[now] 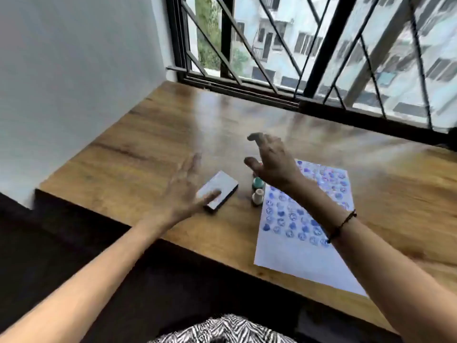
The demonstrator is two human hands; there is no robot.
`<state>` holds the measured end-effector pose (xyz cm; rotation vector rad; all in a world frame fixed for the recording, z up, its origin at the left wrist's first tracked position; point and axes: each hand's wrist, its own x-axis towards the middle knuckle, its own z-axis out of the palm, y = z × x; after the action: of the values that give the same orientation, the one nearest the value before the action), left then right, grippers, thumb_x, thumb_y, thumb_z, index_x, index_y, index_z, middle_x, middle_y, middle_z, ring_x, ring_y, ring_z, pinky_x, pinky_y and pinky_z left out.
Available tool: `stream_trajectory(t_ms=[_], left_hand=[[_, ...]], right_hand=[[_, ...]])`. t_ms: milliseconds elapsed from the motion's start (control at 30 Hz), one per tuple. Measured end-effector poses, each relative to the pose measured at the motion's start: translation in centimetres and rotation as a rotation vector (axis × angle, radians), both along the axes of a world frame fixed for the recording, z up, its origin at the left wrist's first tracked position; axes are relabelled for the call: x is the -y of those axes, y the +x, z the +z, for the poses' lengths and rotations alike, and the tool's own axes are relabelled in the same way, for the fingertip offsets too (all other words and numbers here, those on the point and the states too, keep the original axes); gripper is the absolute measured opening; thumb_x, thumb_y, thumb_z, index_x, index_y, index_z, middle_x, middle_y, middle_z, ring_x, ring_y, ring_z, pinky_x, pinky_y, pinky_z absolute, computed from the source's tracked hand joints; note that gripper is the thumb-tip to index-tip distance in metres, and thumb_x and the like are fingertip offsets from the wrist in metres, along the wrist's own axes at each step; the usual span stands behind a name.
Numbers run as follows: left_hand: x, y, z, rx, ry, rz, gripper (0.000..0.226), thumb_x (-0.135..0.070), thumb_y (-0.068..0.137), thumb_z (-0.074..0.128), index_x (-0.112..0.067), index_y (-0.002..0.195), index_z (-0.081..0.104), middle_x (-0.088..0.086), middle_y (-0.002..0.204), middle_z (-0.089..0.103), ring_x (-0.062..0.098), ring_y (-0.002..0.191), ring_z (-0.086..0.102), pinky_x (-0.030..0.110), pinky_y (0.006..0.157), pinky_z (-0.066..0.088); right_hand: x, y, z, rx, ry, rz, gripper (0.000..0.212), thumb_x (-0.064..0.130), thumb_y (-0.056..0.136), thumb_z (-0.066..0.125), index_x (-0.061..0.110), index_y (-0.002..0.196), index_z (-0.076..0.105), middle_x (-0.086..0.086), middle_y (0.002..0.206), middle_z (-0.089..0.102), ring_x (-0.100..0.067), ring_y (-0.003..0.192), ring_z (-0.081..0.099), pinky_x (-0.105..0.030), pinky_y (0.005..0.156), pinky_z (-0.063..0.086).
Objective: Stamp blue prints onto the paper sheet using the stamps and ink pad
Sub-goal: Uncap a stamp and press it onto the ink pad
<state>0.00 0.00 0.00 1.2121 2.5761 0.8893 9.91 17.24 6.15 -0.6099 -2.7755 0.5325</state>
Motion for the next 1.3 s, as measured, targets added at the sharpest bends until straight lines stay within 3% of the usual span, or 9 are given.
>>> stream_trajectory(t_ms=[100, 233, 467, 700, 800, 867, 1000, 1133, 1300], left_hand=[[1.3, 1.4, -2.0, 0.003, -0.117, -0.016, 0.109, -0.053, 0.074, 0.063, -0.011, 0.143, -0.011, 0.012, 0.155, 0.008, 0.024, 0.143, 0.005, 0.039, 0.114, 0.005], [1.1, 2.7, -3.6, -0.033, -0.059, 0.054, 0.111, -0.049, 0.071, 0.066, -0.005, 0.142, -0.007, 0.021, 0.139, 0.039, 0.035, 0.127, 0.034, 0.042, 0.106, 0.025], [0.2, 3.0, -5.0, -0.07, 0.047, 0.159, 0.106, -0.025, 0.067, 0.072, -0.001, 0.141, 0.0, 0.022, 0.128, 0.051, 0.042, 0.11, 0.044, 0.044, 0.095, 0.035], [0.5, 2.9, -5.1, -0.05, 0.113, 0.192, 0.103, -0.034, 0.071, 0.07, -0.002, 0.142, 0.002, 0.02, 0.125, 0.052, 0.037, 0.11, 0.043, 0.03, 0.092, 0.029], [0.5, 2.9, -5.1, -0.047, 0.092, 0.205, 0.104, -0.035, 0.071, 0.07, -0.004, 0.142, 0.0, 0.022, 0.127, 0.05, 0.036, 0.113, 0.042, 0.034, 0.097, 0.032], [0.5, 2.9, -5.0, -0.039, 0.074, 0.208, 0.105, -0.035, 0.071, 0.07, -0.005, 0.143, -0.001, 0.021, 0.129, 0.048, 0.035, 0.115, 0.041, 0.037, 0.098, 0.033], [0.6, 3.0, -5.0, -0.047, 0.047, 0.211, 0.106, -0.037, 0.071, 0.071, -0.005, 0.143, -0.001, 0.019, 0.131, 0.048, 0.034, 0.116, 0.04, 0.034, 0.099, 0.031], [0.7, 3.1, -4.7, -0.055, 0.042, 0.213, 0.104, -0.036, 0.07, 0.072, -0.004, 0.143, 0.003, 0.021, 0.13, 0.048, 0.036, 0.115, 0.04, 0.037, 0.101, 0.031], [0.7, 3.6, -4.4, -0.166, 0.076, 0.193, 0.089, -0.05, 0.073, 0.052, 0.003, 0.138, 0.022, 0.027, 0.125, 0.05, 0.042, 0.11, 0.046, 0.044, 0.1, 0.034]], right_hand=[[2.5, -1.6, -0.8, 0.167, -0.001, 0.131, 0.05, 0.033, 0.082, 0.06, 0.009, 0.122, 0.041, -0.017, 0.127, 0.048, -0.032, 0.121, 0.038, -0.038, 0.095, 0.036], [5.7, -3.1, -2.9, 0.392, 0.084, 0.177, 0.07, 0.05, 0.074, 0.064, 0.005, 0.12, 0.037, -0.021, 0.12, 0.047, -0.036, 0.114, 0.041, -0.042, 0.09, 0.039], [6.4, -4.7, -6.6, 0.392, 0.113, 0.148, 0.068, 0.048, 0.061, 0.068, 0.005, 0.106, 0.041, -0.022, 0.108, 0.052, -0.037, 0.101, 0.045, -0.041, 0.085, 0.039], [5.1, -5.1, -4.7, 0.437, -0.034, 0.193, 0.055, 0.044, 0.065, 0.068, 0.008, 0.094, 0.039, -0.017, 0.093, 0.053, -0.036, 0.097, 0.051, -0.038, 0.079, 0.042], [3.6, -5.9, -1.8, 0.529, -0.227, 0.22, 0.048, 0.03, 0.078, 0.065, -0.005, 0.108, 0.052, -0.028, 0.11, 0.059, -0.034, 0.096, 0.056, -0.038, 0.077, 0.046], [1.6, -6.6, 0.0, 0.558, -0.493, 0.226, 0.035, 0.021, 0.083, 0.06, -0.008, 0.103, 0.056, -0.033, 0.101, 0.056, -0.029, 0.078, 0.055, -0.034, 0.067, 0.045], [-2.5, -7.8, 1.0, 0.477, -0.838, 0.181, 0.016, 0.0, 0.086, 0.046, 0.007, 0.095, 0.056, -0.005, 0.075, 0.053, -0.007, 0.055, 0.057, -0.019, 0.055, 0.053], [-5.4, -8.7, 0.1, 0.325, -0.588, 0.029, 0.026, -0.01, 0.082, 0.044, 0.002, 0.099, 0.06, -0.006, 0.067, 0.051, -0.015, 0.06, 0.051, -0.019, 0.047, 0.053], [-6.3, -8.1, -1.4, 0.257, -0.286, -0.035, 0.027, -0.001, 0.078, 0.05, 0.011, 0.099, 0.062, -0.022, 0.102, 0.067, -0.031, 0.09, 0.061, -0.041, 0.087, 0.051]])
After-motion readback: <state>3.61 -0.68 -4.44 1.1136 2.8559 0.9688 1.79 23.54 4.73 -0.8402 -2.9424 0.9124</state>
